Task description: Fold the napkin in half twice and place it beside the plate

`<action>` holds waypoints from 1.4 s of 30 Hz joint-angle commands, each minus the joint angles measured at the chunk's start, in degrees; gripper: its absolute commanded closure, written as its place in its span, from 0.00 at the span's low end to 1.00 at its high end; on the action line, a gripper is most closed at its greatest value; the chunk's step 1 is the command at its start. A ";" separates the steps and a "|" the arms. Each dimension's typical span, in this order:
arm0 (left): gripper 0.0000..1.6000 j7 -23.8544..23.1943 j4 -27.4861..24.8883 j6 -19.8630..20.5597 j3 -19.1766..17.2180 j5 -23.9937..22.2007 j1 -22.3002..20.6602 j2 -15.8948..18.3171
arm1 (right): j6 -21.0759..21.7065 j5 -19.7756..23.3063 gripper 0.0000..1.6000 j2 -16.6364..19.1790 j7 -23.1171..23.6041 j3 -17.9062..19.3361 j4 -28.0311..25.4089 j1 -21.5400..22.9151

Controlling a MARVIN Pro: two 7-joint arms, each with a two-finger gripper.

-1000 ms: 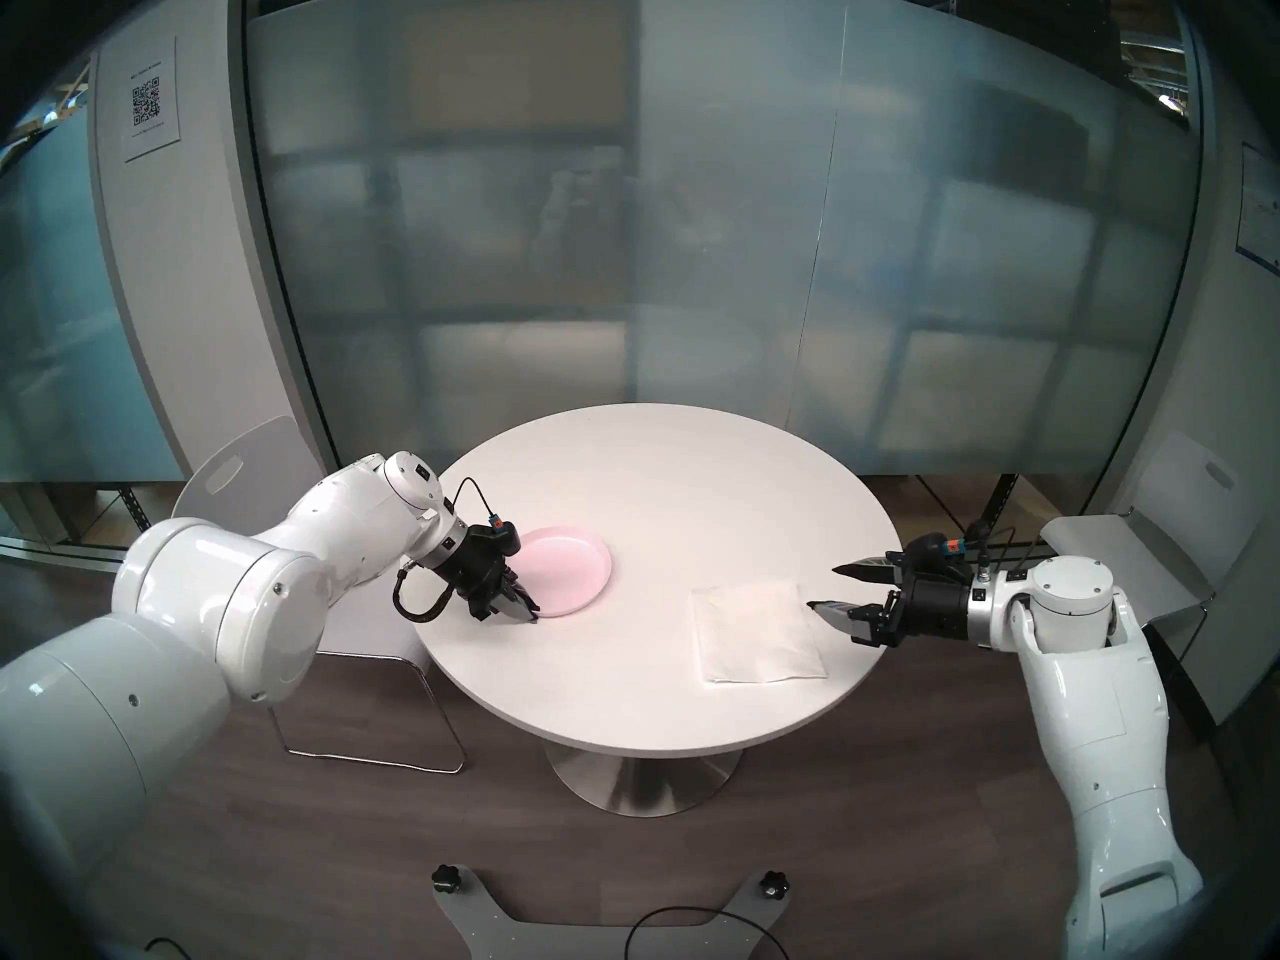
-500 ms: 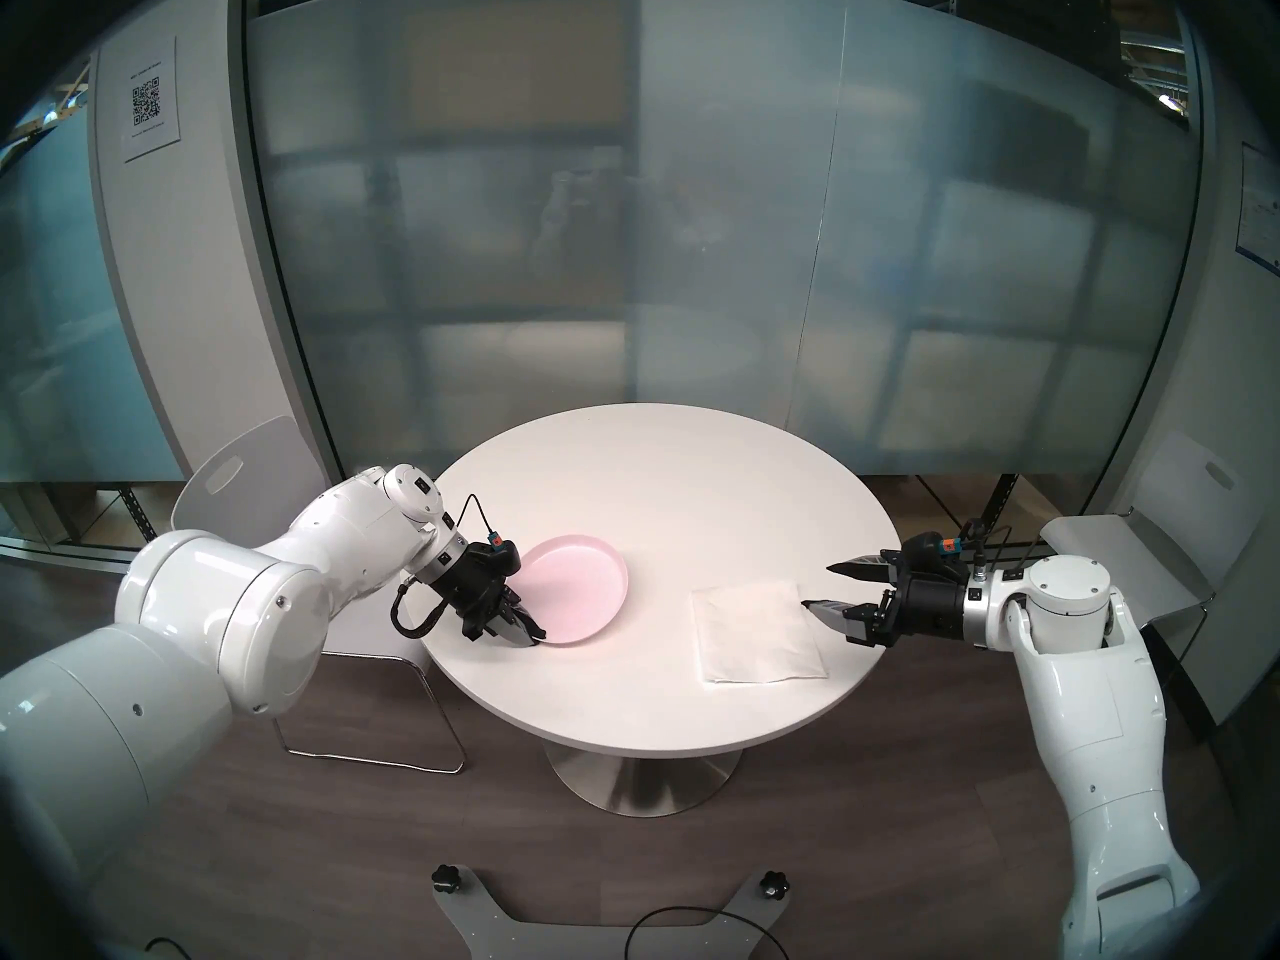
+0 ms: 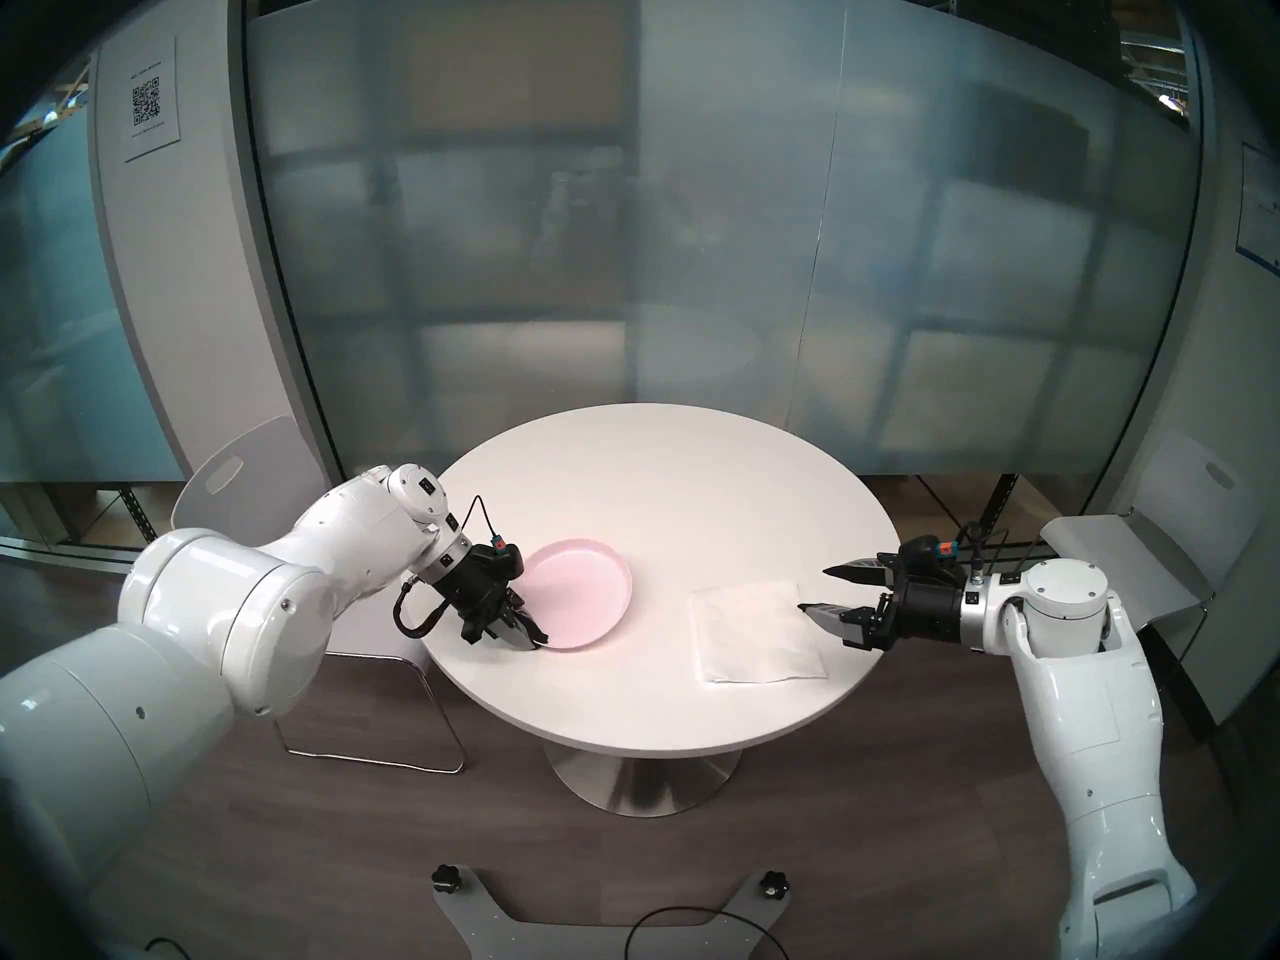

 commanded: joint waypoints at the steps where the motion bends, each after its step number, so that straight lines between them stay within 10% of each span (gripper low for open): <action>1: 1.00 -0.11 0.96 -0.73 1.33 0.57 1.88 -0.91 | -0.11 0.36 0.00 -0.06 0.05 0.48 -0.82 0.21; 7: 0.98 -0.11 1.02 -1.40 1.41 0.14 0.81 -0.74 | -0.22 0.30 0.00 -0.22 0.24 0.49 -0.82 0.18; 9: 0.56 -0.11 1.05 -1.70 1.66 0.25 0.69 -0.81 | -0.25 0.28 0.00 -0.23 0.29 0.53 -0.84 0.19; 12: 0.58 -0.11 1.15 -2.17 1.69 0.07 0.14 -0.80 | -0.29 0.22 0.00 -0.25 0.35 0.58 -0.80 0.20; 14: 0.89 -0.11 1.19 -2.42 1.69 -0.03 -0.23 -0.79 | -0.33 0.18 0.00 -0.27 0.37 0.62 -0.78 0.21; 18: 0.86 -0.11 1.29 -2.91 1.98 0.04 -0.73 -0.79 | -0.39 0.13 0.00 -0.34 0.44 0.68 -0.74 0.25; 19: 1.00 -0.11 1.31 -2.94 2.01 0.02 -0.74 -0.75 | -0.40 0.12 0.00 -0.35 0.45 0.68 -0.73 0.26; 42: 1.00 -0.11 1.61 -5.99 3.37 -0.14 -1.42 -1.51 | -0.71 -0.35 0.00 -1.07 0.66 0.63 -0.55 0.56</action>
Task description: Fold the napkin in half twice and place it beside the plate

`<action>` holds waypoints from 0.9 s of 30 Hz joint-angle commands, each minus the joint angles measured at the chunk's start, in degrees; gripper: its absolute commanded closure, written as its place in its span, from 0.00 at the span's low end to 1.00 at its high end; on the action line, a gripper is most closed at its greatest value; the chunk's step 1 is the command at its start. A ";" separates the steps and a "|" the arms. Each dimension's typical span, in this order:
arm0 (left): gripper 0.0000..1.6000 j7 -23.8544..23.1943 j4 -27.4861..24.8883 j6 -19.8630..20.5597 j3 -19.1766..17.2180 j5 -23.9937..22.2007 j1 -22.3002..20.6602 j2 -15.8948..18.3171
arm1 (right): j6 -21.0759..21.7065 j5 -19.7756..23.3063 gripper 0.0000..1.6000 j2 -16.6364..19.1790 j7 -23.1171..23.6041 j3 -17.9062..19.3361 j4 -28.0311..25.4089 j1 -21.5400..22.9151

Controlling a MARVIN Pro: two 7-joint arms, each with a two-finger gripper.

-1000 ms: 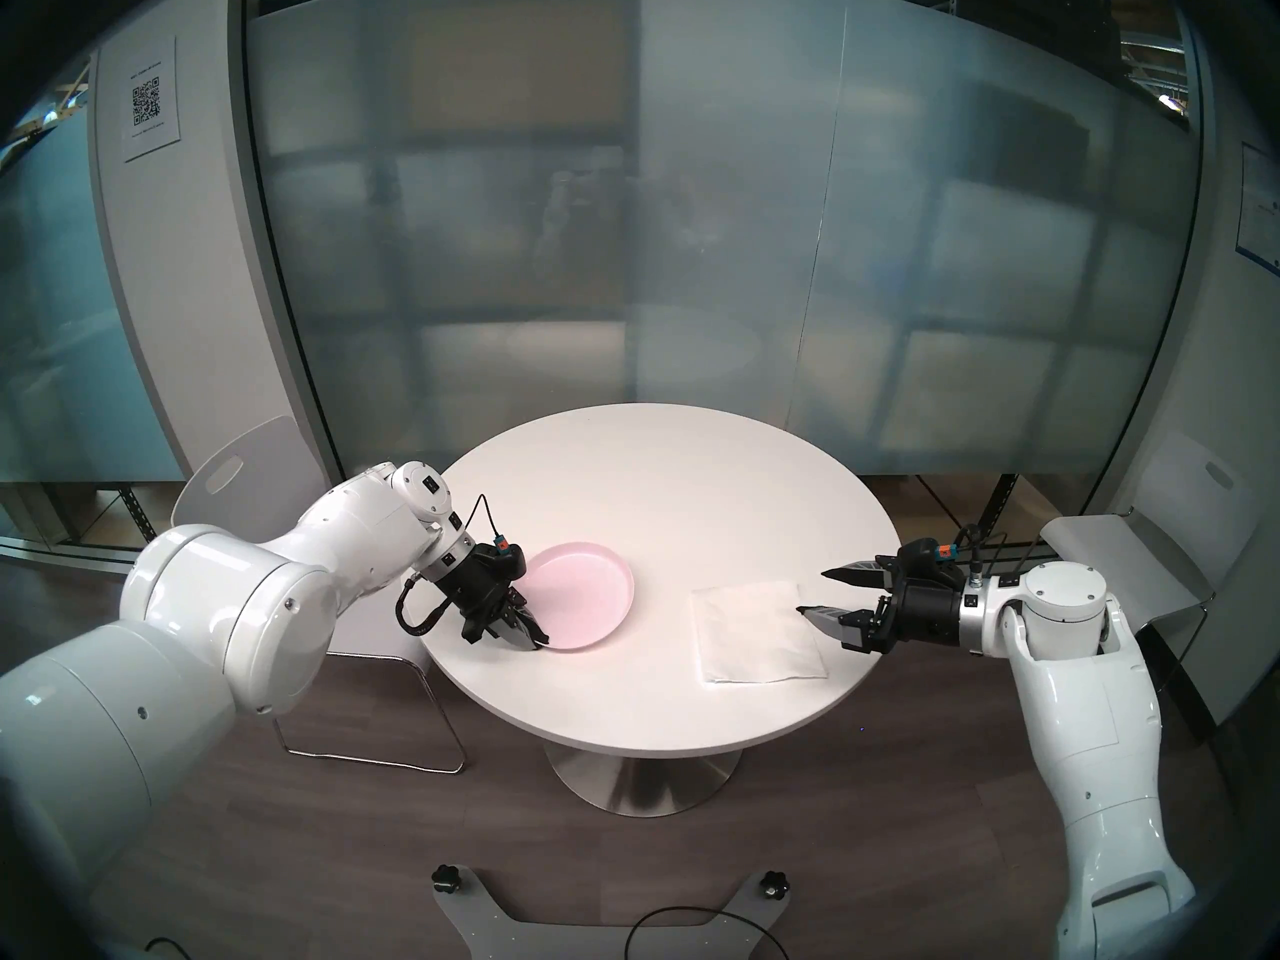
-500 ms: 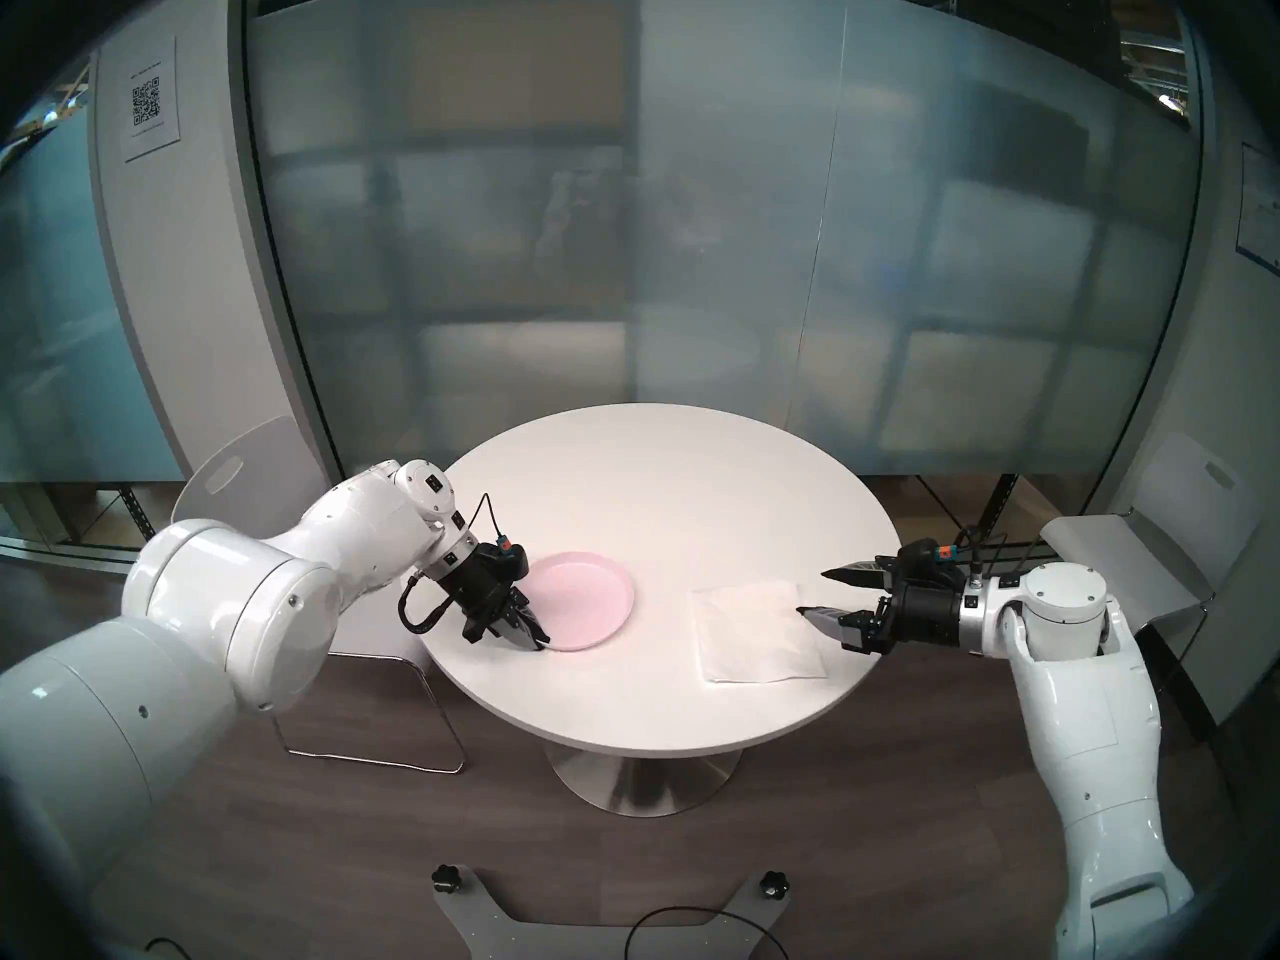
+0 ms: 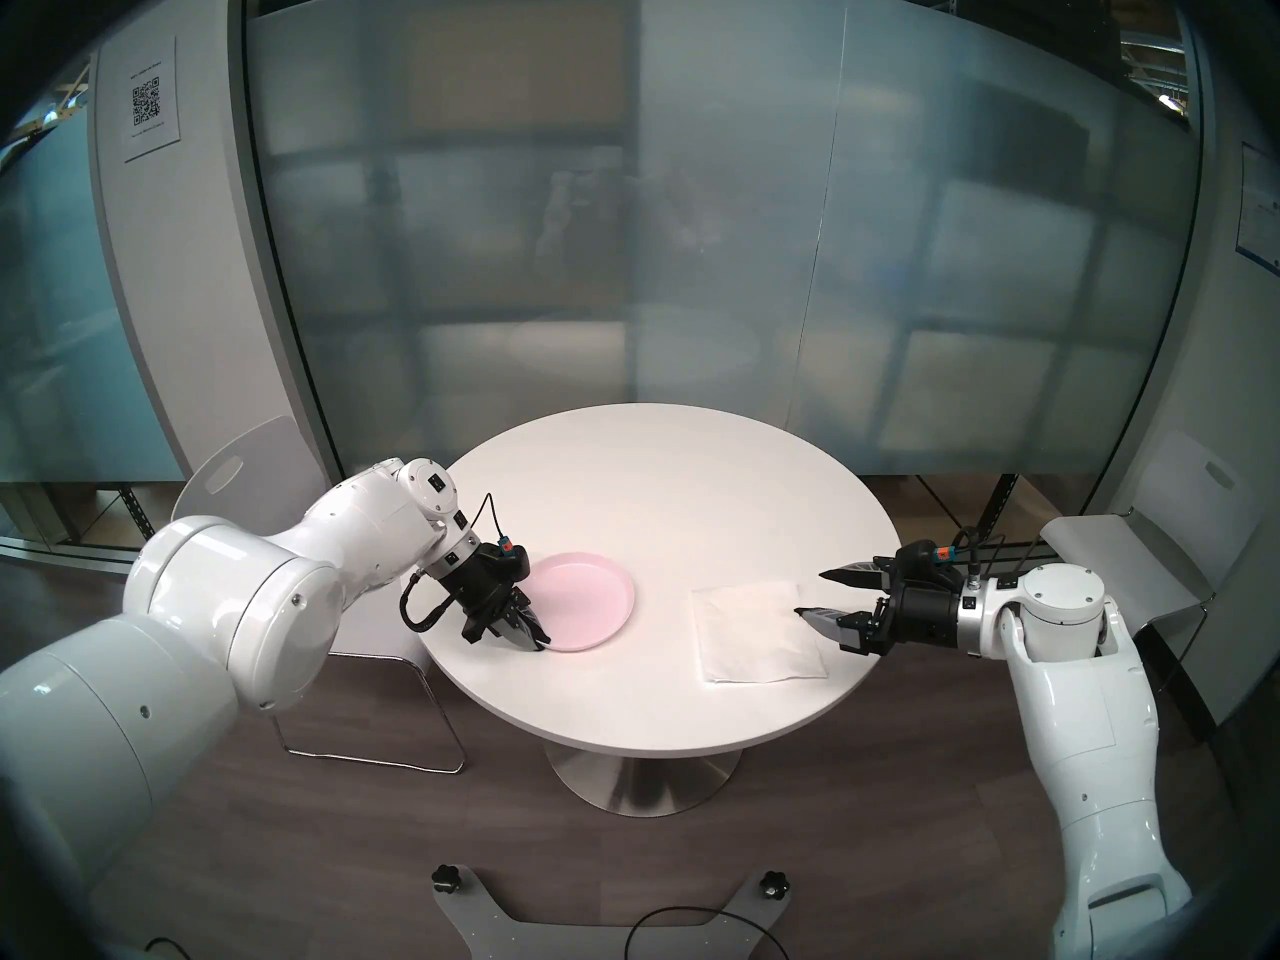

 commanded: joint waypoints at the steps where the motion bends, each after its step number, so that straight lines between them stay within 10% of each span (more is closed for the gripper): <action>1: 1.00 0.07 0.33 -0.70 0.41 0.00 0.02 -0.30 | -0.06 0.25 0.00 -0.08 -0.14 0.29 -0.58 0.76; 3: 1.00 0.07 0.35 -0.70 0.39 -0.09 -0.12 -0.20 | -0.08 0.22 0.00 -0.14 -0.15 0.29 -0.56 0.78; 4: 0.79 0.07 0.38 -0.77 0.58 0.06 -0.21 -0.14 | -0.09 0.19 0.00 -0.17 -0.14 0.29 -0.55 0.79; 5: 0.79 0.07 0.38 -0.77 0.58 0.06 -0.21 -0.14 | -0.09 0.19 0.00 -0.17 -0.14 0.29 -0.55 0.79; 6: 0.23 0.07 0.41 -0.84 0.59 0.06 -0.22 -0.14 | -0.10 0.16 0.00 -0.19 -0.13 0.29 -0.55 0.80; 26: 0.23 0.07 0.63 -2.13 1.29 -0.03 -0.35 -0.16 | -0.23 -0.18 0.00 -0.60 0.01 0.32 -0.86 0.82; 27: 0.00 0.07 0.63 -2.16 1.34 -0.01 -0.28 -0.16 | -0.23 -0.19 0.00 -0.61 0.01 0.34 -0.85 0.80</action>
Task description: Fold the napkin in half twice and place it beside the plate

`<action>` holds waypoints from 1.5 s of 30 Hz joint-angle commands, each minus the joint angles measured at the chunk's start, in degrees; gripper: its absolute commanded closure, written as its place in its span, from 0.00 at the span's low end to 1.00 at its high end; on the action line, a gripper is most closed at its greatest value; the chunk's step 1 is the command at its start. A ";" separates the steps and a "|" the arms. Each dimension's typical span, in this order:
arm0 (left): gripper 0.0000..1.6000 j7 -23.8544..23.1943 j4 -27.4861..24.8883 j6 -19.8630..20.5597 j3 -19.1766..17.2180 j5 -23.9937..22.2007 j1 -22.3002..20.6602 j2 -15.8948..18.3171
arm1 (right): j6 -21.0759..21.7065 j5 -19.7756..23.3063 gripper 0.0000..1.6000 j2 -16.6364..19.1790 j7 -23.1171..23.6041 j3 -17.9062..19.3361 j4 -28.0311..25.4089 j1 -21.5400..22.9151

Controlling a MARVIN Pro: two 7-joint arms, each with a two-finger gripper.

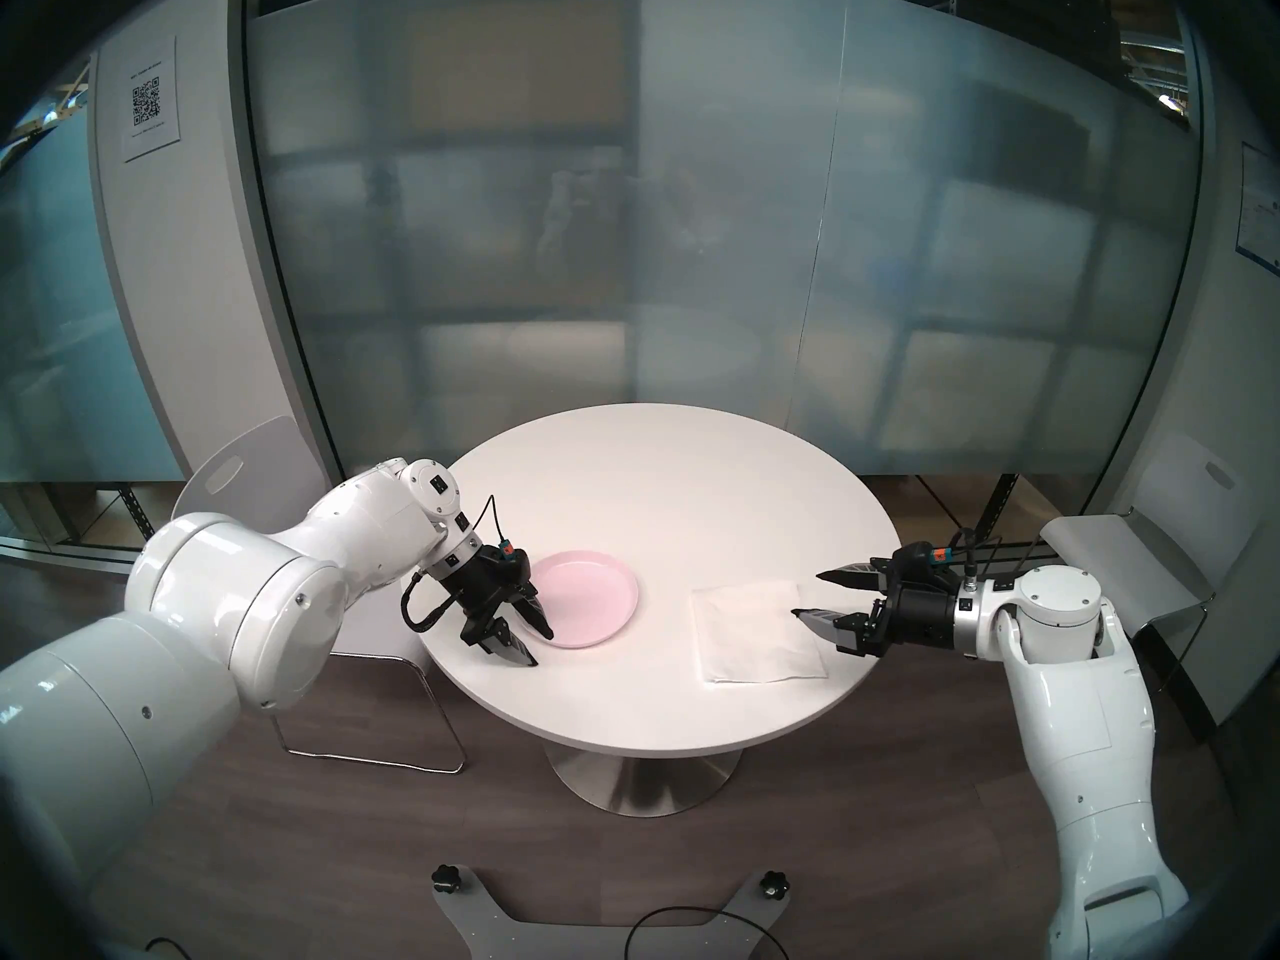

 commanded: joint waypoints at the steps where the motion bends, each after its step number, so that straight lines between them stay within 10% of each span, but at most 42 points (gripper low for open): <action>1: 0.00 0.09 -0.05 0.10 0.27 -0.05 0.11 0.16 | -0.01 0.30 0.00 0.00 -0.07 0.35 -0.86 0.74; 2: 0.00 0.09 -0.05 0.07 0.31 -0.05 0.22 0.13 | -0.01 0.28 0.00 -0.01 -0.05 0.35 -0.85 0.74; 3: 0.53 0.09 -0.05 0.01 0.34 -0.07 0.30 0.10 | -0.02 0.26 0.00 -0.03 -0.04 0.37 -0.85 0.73; 4: 0.62 0.09 -0.05 -0.09 0.37 -0.12 0.45 -0.01 | -0.03 0.24 0.00 -0.05 -0.01 0.39 -0.84 0.74; 16: 0.76 0.09 -0.05 -0.90 0.58 -0.22 0.36 -0.85 | -0.08 0.10 0.00 -0.21 0.11 0.39 -0.84 0.83; 19: 0.99 0.09 -0.05 -1.39 0.63 -0.27 0.29 -1.27 | -0.10 0.01 0.00 -0.24 0.13 0.38 -0.76 0.85; 45: 1.00 0.09 -0.05 -5.87 1.83 -0.30 2.29 -3.69 | -0.36 -0.73 0.00 -0.67 0.31 0.30 -0.46 0.97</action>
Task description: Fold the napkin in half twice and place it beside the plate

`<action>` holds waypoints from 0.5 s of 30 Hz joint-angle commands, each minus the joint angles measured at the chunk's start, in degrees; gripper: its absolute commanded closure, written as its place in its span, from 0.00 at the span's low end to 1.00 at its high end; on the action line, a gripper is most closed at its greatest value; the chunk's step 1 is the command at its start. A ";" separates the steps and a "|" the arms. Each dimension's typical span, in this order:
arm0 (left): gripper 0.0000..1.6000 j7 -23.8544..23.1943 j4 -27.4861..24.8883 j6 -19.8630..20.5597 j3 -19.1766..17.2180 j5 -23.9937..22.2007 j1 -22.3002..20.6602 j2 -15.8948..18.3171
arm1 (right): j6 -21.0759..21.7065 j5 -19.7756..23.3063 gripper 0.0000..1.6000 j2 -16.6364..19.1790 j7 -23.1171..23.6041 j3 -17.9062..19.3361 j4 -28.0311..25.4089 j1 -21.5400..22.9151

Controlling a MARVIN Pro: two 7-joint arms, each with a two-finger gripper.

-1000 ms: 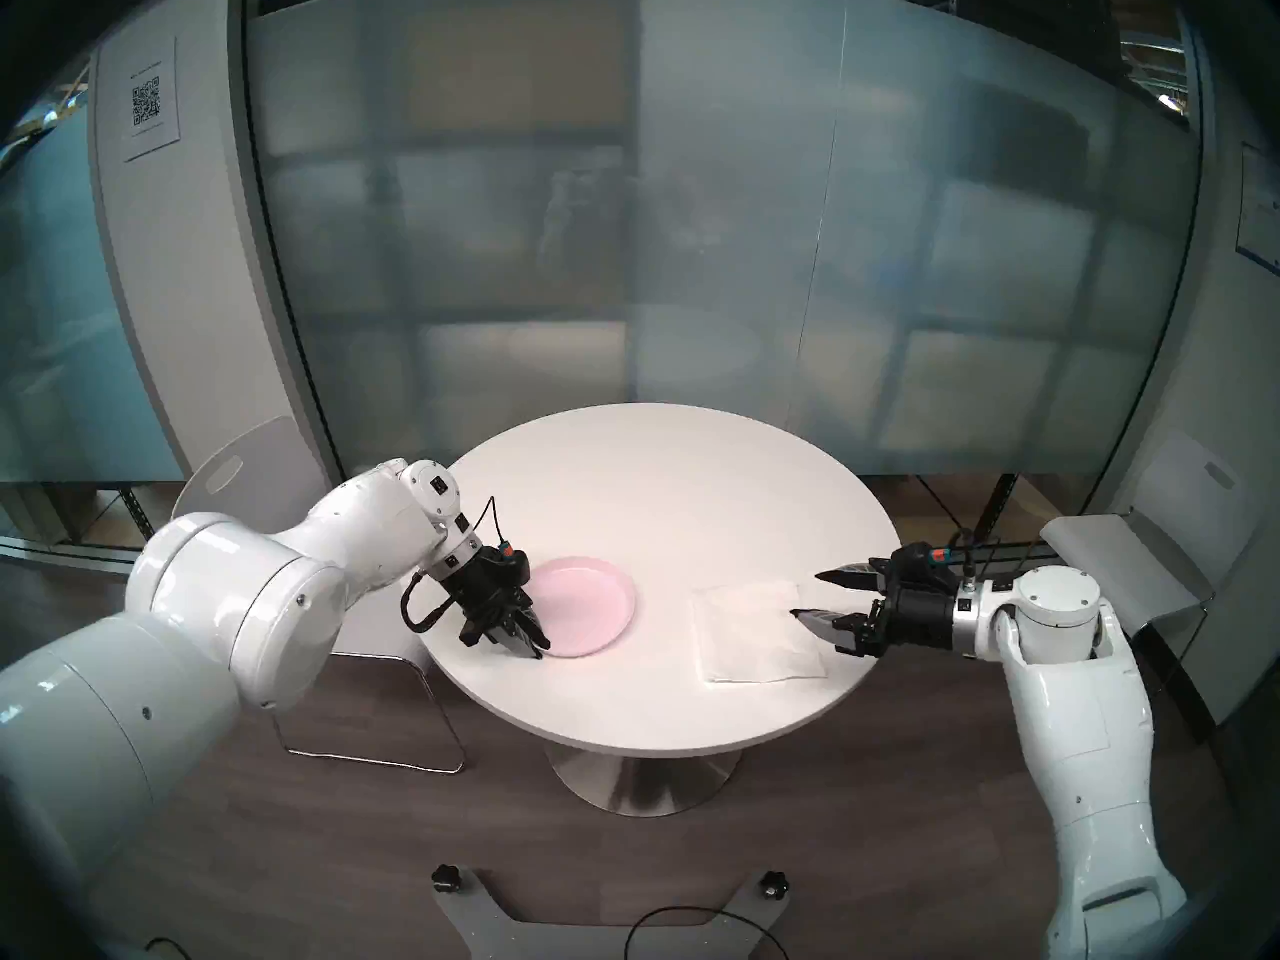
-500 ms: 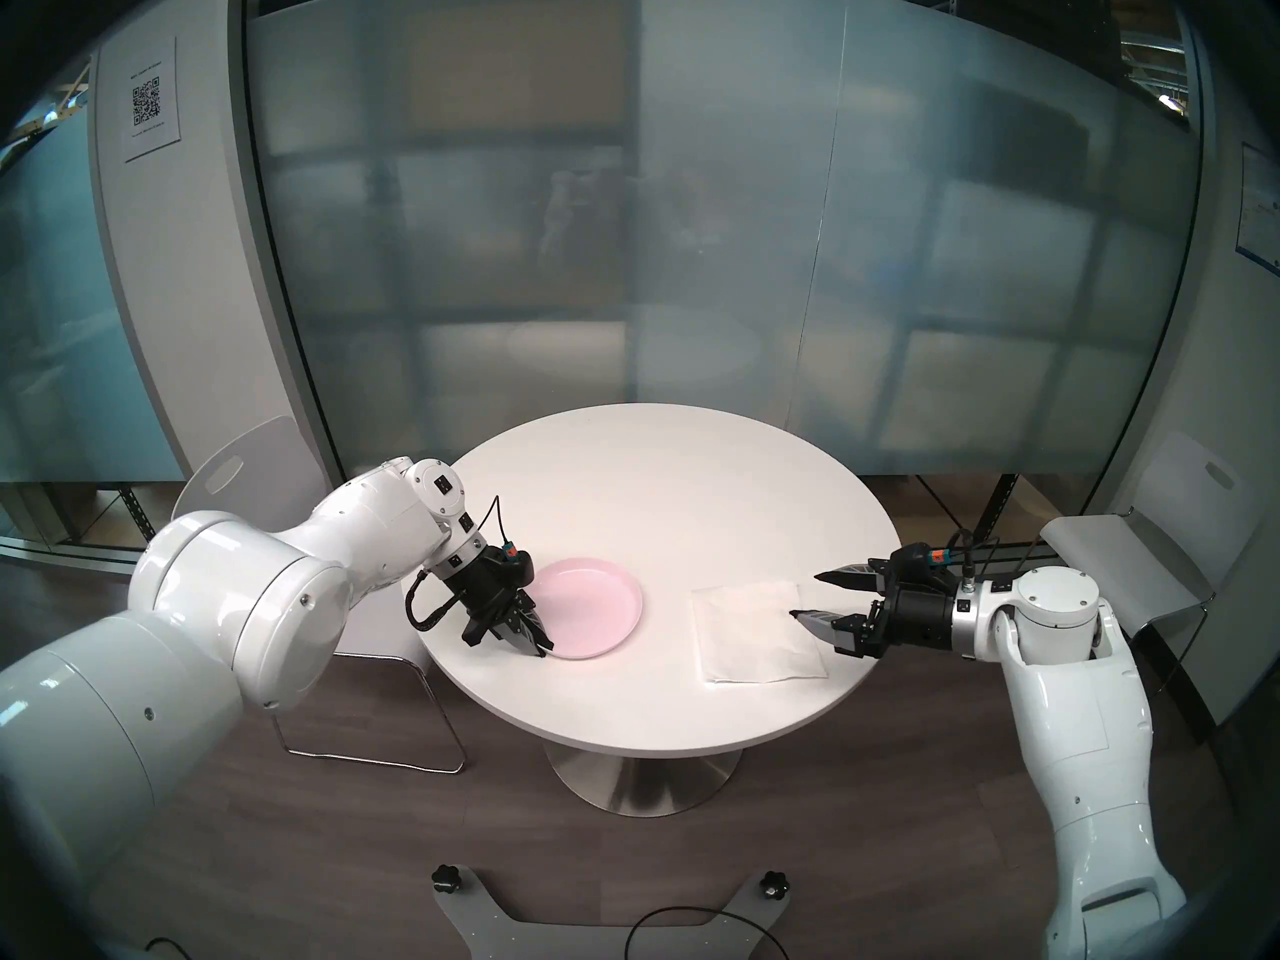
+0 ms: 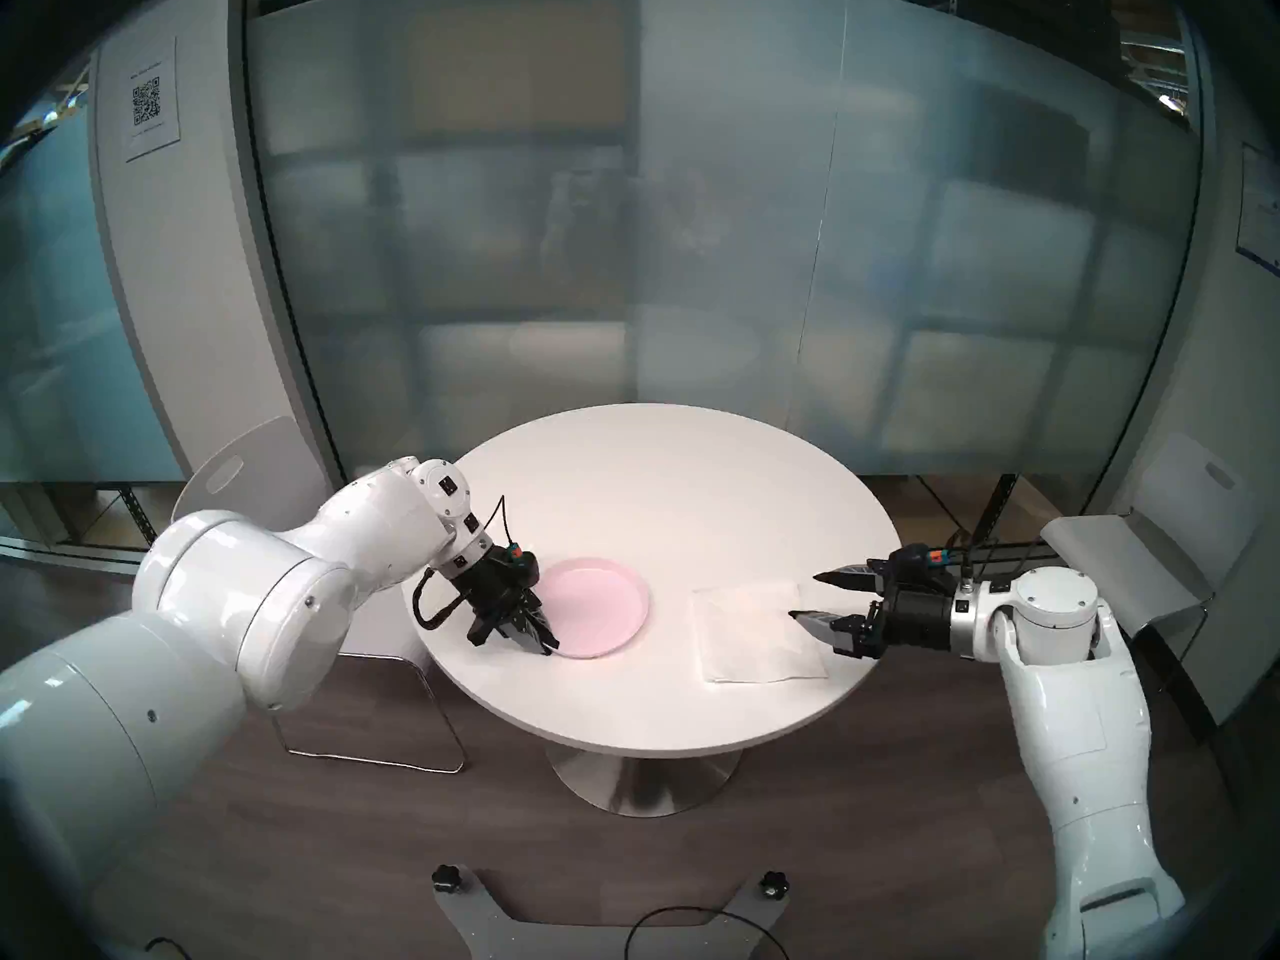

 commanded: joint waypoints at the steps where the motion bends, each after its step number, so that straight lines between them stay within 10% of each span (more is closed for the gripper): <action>1: 1.00 -1.56 -0.14 -0.73 0.25 -0.25 2.59 -2.35 | -0.04 0.20 0.00 0.03 -0.07 0.23 -0.54 0.82; 15: 1.00 -1.56 -0.14 -3.17 0.91 -0.89 3.60 -4.27 | -0.22 -0.10 0.00 0.02 0.19 0.43 -0.52 0.61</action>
